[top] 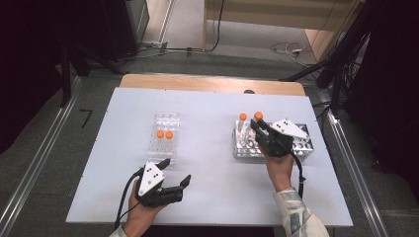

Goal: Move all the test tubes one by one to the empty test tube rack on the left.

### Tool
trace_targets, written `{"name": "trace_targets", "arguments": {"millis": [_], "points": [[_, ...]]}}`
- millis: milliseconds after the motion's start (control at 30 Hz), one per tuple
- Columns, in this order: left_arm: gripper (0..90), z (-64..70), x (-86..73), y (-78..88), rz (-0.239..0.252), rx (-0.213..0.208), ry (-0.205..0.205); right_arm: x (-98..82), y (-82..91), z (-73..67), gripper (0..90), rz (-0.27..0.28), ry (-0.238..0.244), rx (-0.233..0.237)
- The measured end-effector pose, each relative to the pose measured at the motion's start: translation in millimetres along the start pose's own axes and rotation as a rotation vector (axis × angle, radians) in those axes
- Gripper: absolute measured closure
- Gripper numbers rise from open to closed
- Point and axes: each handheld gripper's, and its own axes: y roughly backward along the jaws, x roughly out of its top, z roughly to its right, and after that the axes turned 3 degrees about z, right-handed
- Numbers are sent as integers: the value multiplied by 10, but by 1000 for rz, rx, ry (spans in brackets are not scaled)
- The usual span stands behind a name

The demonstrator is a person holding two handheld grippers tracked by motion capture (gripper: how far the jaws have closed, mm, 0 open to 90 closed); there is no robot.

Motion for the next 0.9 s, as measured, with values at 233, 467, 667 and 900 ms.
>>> {"name": "trace_targets", "arguments": {"millis": [233,467,667,900], "points": [[176,-11,4,7,4,5,0,78,182,-74,723,19,13,53],[176,0,4,4,6,3,-4,18,330,-180,723,-12,26,136],[177,12,8,4,13,1,-5,-45,461,-260,723,-21,29,183],[180,35,18,12,24,-6,-6,-188,507,-401,724,-53,53,230]]}}
